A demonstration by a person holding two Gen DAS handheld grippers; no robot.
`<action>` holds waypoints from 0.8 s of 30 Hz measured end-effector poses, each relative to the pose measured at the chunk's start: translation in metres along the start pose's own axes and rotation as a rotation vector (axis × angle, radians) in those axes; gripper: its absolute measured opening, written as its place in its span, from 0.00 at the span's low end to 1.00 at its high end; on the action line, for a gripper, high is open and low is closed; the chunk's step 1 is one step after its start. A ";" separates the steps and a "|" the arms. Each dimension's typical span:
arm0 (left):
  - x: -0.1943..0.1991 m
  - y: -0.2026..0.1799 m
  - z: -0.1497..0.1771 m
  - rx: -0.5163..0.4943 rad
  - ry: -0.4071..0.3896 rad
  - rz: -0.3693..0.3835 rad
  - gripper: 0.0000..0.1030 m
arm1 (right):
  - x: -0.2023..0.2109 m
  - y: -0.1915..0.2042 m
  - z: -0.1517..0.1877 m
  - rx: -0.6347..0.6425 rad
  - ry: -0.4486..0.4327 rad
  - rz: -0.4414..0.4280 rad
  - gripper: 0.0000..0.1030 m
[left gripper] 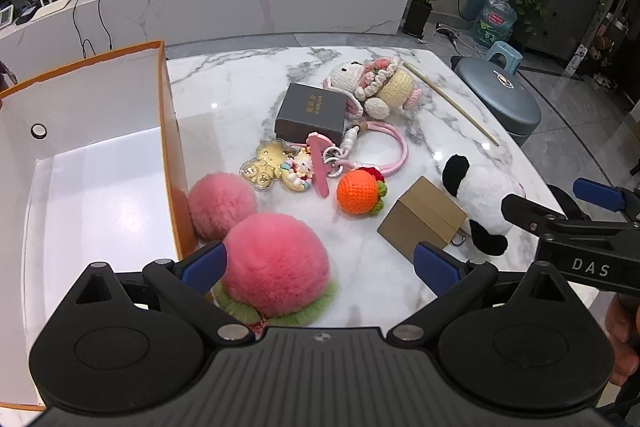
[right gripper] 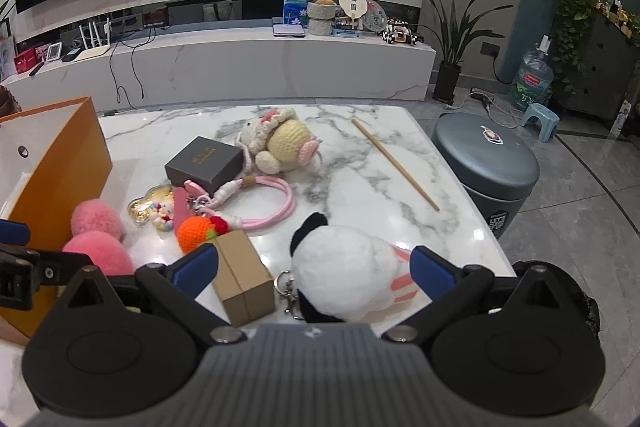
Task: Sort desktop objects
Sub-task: 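Move the left tool toward the small cardboard box on the table, then close the left gripper on the cardboard box while the right gripper grasps a black key fob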
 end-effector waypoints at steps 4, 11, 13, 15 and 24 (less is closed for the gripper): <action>-0.008 -0.005 0.002 0.002 0.027 0.027 1.00 | 0.000 -0.009 0.000 -0.001 -0.002 0.007 0.99; -0.020 -0.025 0.008 -0.061 0.028 -0.002 1.00 | 0.002 -0.025 -0.004 -0.026 -0.014 0.015 0.99; -0.023 -0.028 0.009 -0.080 0.029 -0.022 1.00 | 0.002 -0.027 -0.005 -0.029 -0.015 0.015 0.99; -0.025 -0.031 0.008 -0.102 0.022 -0.043 1.00 | 0.002 -0.030 -0.006 -0.030 -0.015 0.016 0.99; -0.024 -0.050 0.001 -0.158 0.022 0.011 1.00 | -0.006 -0.027 0.025 0.133 0.175 -0.201 0.98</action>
Point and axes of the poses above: each gripper's, at about its wrist camera, not at the fingertips, and x roughly against the way its jaws point, y to its left, z to its underside, the point moved 5 cm from there along -x, roughly the way its jaws point, and after that the axes turned 5 degrees about -x, right-handed, at the moved point
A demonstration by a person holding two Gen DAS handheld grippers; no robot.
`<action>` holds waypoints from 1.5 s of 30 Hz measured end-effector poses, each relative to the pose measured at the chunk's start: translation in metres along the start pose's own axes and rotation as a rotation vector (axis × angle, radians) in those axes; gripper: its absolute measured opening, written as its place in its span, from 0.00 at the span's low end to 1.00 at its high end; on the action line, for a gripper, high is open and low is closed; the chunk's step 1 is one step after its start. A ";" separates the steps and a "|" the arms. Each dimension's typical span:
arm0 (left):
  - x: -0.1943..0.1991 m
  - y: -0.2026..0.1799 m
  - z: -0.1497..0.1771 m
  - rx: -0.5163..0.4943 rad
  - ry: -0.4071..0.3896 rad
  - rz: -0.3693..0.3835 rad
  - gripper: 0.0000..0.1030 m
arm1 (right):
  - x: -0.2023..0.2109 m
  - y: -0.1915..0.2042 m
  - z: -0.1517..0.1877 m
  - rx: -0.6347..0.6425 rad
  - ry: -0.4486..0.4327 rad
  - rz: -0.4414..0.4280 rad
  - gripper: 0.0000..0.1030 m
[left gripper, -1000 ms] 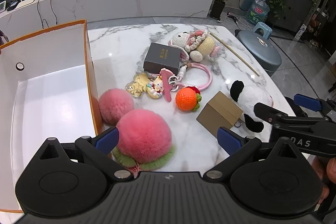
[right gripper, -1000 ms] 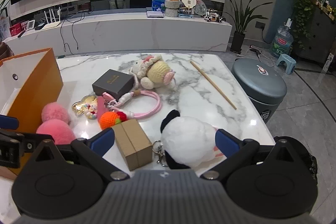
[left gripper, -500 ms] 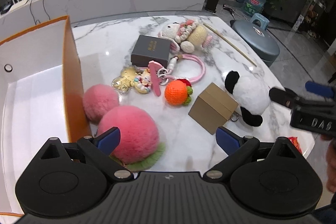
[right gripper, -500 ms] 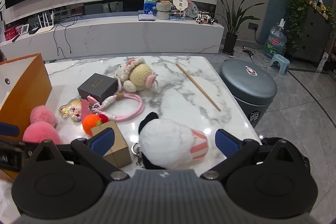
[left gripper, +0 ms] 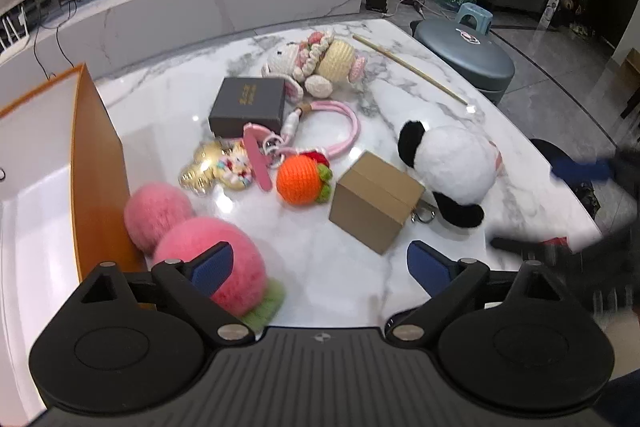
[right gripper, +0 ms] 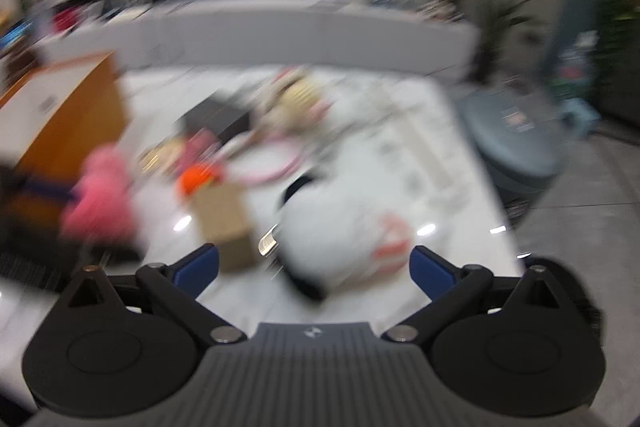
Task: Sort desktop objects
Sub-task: 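Close the left gripper on the cardboard box while the right gripper grasps a black key fob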
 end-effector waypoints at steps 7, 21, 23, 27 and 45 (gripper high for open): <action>-0.012 0.005 -0.018 0.077 -0.005 0.040 1.00 | -0.014 0.019 0.035 0.135 0.124 -0.109 0.94; -0.057 -0.025 -0.024 0.073 0.045 0.052 1.00 | -0.032 0.047 0.062 0.223 0.239 -0.153 0.47; -0.063 -0.027 -0.024 0.082 0.055 0.057 1.00 | -0.034 0.046 0.063 0.222 0.245 -0.148 0.44; -0.073 -0.033 -0.026 0.090 0.068 0.055 1.00 | -0.034 0.043 0.064 0.215 0.253 -0.140 0.35; -0.108 -0.031 -0.028 0.172 0.121 -0.001 1.00 | -0.035 0.033 0.065 0.188 0.248 -0.151 0.34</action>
Point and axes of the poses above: each gripper's, at about its wrist camera, not at the fingertips, and x roughly against the way its jaws point, y to its left, z to its underside, the point moved 5 cm from there along -x, roughly the way its jaws point, and after that the axes turned 5 degrees about -x, right-handed, at the moved point
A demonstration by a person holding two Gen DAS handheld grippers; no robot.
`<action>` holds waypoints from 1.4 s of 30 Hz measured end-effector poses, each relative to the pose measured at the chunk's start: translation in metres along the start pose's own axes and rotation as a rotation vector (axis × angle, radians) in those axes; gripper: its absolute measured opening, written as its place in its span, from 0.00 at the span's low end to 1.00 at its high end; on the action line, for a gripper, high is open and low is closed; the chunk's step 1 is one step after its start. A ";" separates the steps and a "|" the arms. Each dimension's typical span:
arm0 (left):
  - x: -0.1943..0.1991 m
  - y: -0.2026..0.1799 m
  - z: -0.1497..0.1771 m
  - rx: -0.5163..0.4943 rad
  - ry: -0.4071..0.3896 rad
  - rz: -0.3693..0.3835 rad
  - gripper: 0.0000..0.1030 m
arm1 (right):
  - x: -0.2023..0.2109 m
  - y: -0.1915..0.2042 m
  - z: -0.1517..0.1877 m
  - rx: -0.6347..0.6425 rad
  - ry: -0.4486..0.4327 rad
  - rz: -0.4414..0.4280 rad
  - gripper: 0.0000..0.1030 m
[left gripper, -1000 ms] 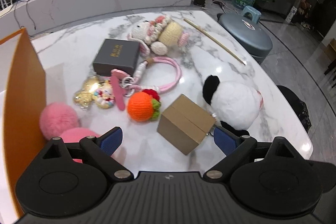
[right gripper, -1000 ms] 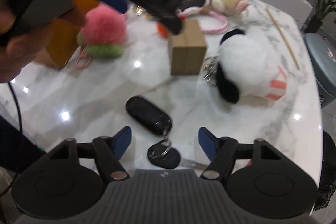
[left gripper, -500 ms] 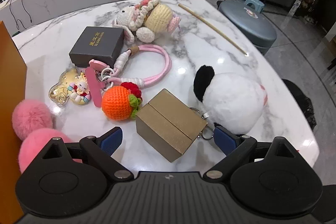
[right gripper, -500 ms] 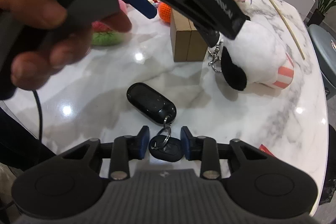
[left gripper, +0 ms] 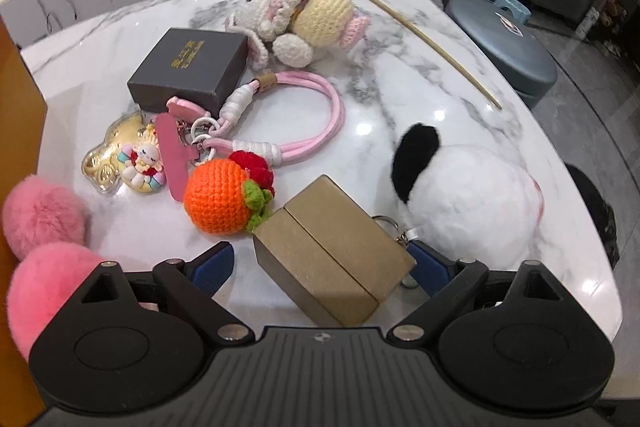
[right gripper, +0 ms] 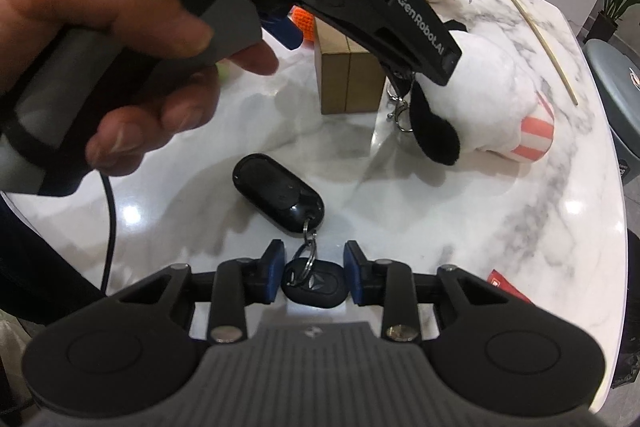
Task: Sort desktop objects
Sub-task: 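Close the left gripper on the cardboard box while the right gripper grasps a black key fob, then lift the cardboard box with the left gripper and carry it over the storage box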
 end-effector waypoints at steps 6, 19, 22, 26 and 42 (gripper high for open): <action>-0.003 0.006 0.000 0.014 0.023 -0.014 0.87 | 0.002 -0.002 0.000 -0.006 -0.003 0.003 0.34; 0.023 0.011 -0.006 -0.010 -0.007 -0.004 0.58 | 0.016 -0.018 -0.008 -0.073 -0.052 -0.058 0.03; 0.025 0.013 -0.006 -0.012 -0.006 0.003 0.56 | 0.018 -0.023 -0.011 -0.085 -0.064 -0.056 0.04; 0.026 0.017 -0.007 -0.005 0.004 0.018 0.55 | 0.013 -0.023 -0.013 -0.092 -0.074 -0.044 0.04; 0.069 0.027 -0.013 -0.007 -0.068 0.063 0.51 | 0.043 -0.020 -0.030 -0.137 -0.179 -0.032 0.03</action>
Point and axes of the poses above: each gripper's, at about its wrist camera, not at the fingertips, and x roughly against the way its jaws point, y to its left, z to its underside, the point moved 5 cm from there along -x, roughly the way its jaws point, and after that the axes turned 5 degrees about -x, right-handed, at the moved point
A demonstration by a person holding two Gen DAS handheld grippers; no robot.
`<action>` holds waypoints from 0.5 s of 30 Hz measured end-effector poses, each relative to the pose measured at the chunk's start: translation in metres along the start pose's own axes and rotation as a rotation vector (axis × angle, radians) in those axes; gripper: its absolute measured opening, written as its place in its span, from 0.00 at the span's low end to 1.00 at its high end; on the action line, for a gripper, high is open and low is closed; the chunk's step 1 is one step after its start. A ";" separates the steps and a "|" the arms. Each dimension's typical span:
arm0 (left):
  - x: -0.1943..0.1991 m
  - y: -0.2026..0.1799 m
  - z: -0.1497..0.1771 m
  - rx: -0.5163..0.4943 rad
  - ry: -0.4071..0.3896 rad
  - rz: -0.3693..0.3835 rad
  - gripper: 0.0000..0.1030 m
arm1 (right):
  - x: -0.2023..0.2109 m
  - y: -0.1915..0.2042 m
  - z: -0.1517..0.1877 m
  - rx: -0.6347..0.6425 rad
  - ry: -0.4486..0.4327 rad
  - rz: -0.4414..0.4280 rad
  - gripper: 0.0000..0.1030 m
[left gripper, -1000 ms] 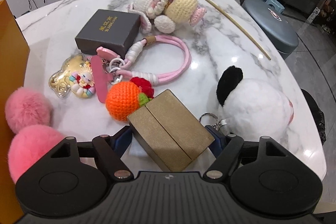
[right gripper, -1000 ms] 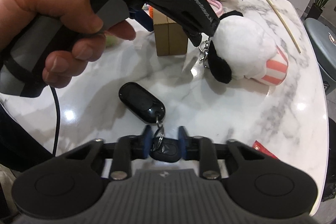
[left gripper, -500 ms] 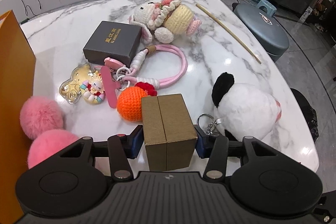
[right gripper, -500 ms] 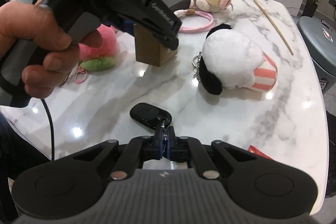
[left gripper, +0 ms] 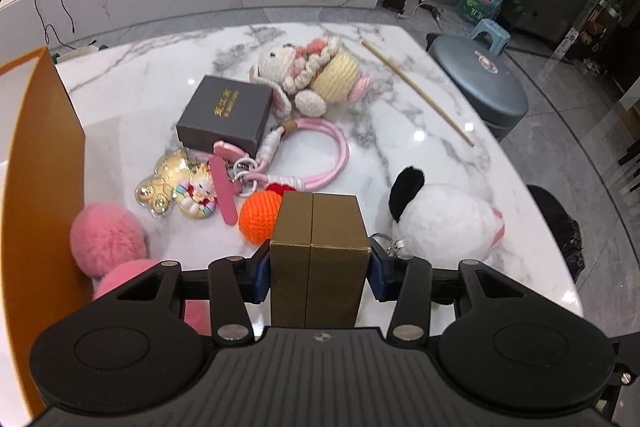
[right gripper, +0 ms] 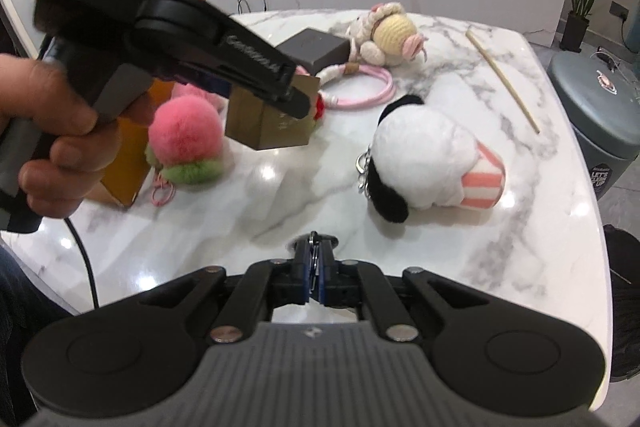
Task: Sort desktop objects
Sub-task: 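Lift the cardboard box with the left gripper and carry it over the storage box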
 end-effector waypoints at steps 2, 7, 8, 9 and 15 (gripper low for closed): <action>0.008 0.002 -0.002 0.004 -0.014 0.010 0.51 | 0.003 0.000 -0.003 -0.006 -0.017 0.005 0.03; 0.024 0.011 -0.008 0.027 -0.046 0.022 0.51 | 0.011 0.004 -0.012 -0.012 -0.047 0.013 0.03; 0.028 0.014 -0.009 0.033 -0.054 0.023 0.51 | 0.011 0.005 -0.014 -0.012 -0.052 0.013 0.03; 0.032 0.016 -0.011 0.038 -0.061 0.024 0.51 | 0.014 0.008 -0.016 -0.011 -0.058 0.012 0.03; 0.066 0.037 -0.016 0.063 -0.119 0.031 0.51 | 0.023 0.027 -0.039 0.005 -0.112 0.004 0.03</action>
Point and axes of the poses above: each gripper's, at about its wrist camera, not at the fingertips, and x roughly against the way its jaws point, y to its left, z to its underside, the point moved 5 cm from there along -x, roughly the way its jaws point, and after that the axes turned 5 degrees about -x, right-handed, at the moved point
